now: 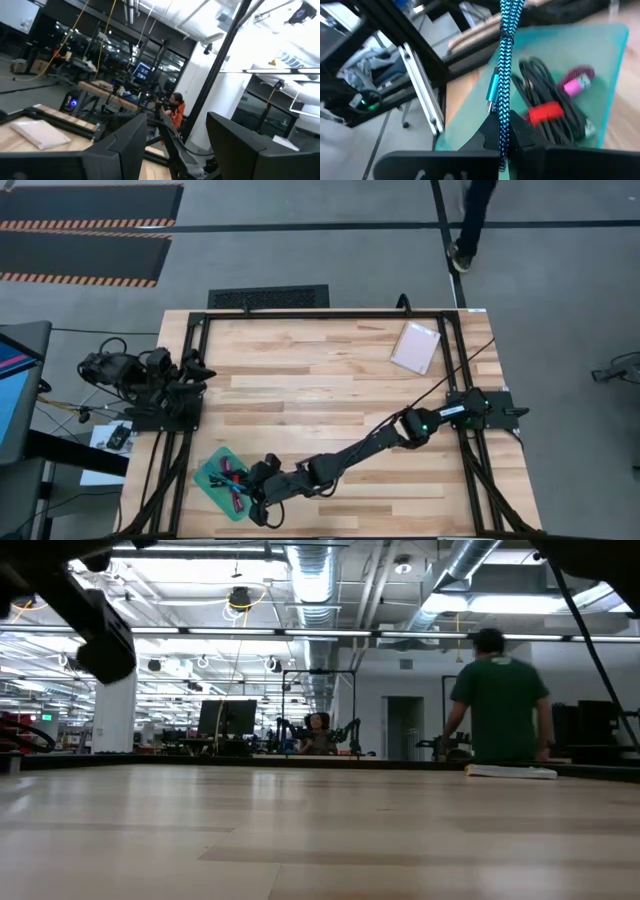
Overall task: Pick and place USB-C Cables
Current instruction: Put the blue USB cable into the green bin
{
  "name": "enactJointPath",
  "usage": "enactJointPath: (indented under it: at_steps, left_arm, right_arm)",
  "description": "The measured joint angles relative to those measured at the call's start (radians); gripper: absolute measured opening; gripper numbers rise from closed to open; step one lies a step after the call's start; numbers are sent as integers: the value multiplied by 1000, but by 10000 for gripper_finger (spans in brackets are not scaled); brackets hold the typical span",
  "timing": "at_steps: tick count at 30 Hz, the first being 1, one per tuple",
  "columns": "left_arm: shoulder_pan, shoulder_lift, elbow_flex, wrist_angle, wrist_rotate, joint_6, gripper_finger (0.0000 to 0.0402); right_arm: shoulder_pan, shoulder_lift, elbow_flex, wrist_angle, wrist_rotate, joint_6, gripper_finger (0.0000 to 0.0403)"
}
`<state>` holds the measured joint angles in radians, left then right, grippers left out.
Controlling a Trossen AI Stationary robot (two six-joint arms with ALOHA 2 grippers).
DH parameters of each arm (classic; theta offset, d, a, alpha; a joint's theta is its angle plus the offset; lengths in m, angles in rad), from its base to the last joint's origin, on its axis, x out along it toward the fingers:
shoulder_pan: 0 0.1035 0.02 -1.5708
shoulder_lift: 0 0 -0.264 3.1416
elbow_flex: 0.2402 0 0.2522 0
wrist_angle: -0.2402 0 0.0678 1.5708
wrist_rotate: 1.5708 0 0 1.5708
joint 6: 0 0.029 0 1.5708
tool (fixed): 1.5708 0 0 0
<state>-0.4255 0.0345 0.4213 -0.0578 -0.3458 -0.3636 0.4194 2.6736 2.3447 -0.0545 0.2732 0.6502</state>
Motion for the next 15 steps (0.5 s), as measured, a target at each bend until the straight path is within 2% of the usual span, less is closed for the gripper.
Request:
enactJointPath:
  at_steps: [15]
  left_arm:
    - [0,0,0,-13,-4,-9,194]
  right_arm:
    - [-8,-1,9,-119,15,-30,12]
